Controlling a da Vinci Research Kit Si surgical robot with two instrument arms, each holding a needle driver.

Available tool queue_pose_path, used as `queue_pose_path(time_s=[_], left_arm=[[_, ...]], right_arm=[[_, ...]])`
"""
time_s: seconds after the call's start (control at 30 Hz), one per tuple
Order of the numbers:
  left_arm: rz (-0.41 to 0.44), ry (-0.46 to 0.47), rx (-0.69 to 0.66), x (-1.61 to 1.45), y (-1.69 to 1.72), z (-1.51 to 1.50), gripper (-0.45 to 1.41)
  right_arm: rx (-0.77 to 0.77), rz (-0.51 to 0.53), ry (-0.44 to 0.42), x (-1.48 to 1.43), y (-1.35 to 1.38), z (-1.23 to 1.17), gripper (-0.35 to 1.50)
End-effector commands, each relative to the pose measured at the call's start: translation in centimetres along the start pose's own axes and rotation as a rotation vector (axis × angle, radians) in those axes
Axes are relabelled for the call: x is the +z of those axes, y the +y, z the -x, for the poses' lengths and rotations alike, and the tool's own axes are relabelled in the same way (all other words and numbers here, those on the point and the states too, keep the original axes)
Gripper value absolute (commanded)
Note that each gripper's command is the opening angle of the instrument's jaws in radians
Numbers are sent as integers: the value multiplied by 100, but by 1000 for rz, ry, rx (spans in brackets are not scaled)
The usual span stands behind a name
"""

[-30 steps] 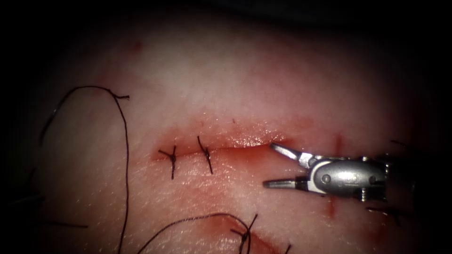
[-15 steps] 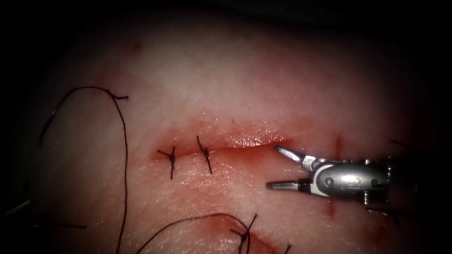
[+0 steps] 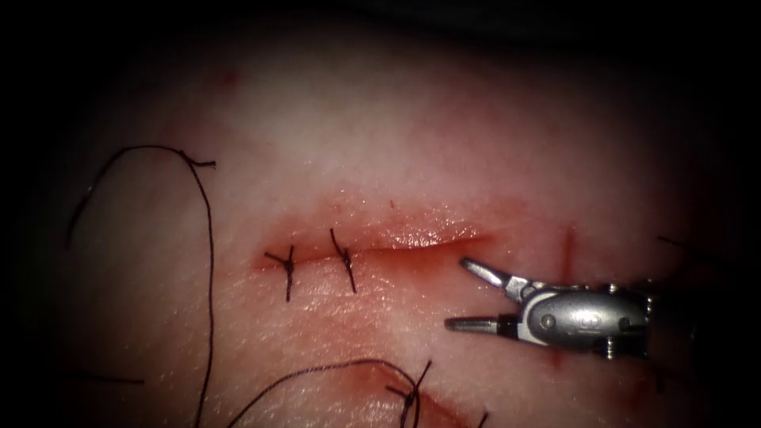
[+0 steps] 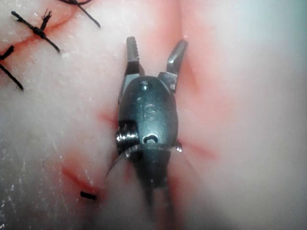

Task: Wound Closure
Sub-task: Set down the cut end of suture with the left gripper.

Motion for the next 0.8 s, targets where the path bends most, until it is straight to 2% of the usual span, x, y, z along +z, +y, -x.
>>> queue_pose_path(time_s=[0.03,0.1,0.13,0.2,0.27,0.43,0.47,0.53,0.57,0.6,0.63,0.73,0.77,0.8], left_arm=[[12,-11,-16,6,2,-20,71],[37,-5,-44,10,7,-47,93],[58,28,-73,15,12,-66,103],[66,92,-51,25,22,-95,113],[68,156,-37,43,36,-126,115],[81,169,12,100,69,-190,115],[110,195,21,128,85,-212,113],[151,233,23,155,98,-228,111],[165,247,20,166,104,-234,111],[178,261,23,178,109,-240,109],[186,272,21,188,113,-244,109],[223,274,22,220,124,-253,104],[238,268,24,231,127,-255,103],[249,266,32,237,128,-255,101]], right_arm=[[5,7,-5,4,-1,4,116],[11,11,-8,3,0,6,116],[17,11,-8,4,0,6,116],[23,12,-9,5,0,6,116],[28,13,-9,6,-1,6,116],[40,14,-9,6,-2,6,118],[76,13,-9,5,-1,6,120],[147,9,-10,4,0,6,116],[147,8,-9,2,1,7,106],[147,6,-9,0,2,6,79],[101,7,-10,0,3,6,67],[-11,12,-19,1,13,-1,64],[-54,15,-25,1,16,-3,56],[-92,3,-15,2,19,-5,15]])
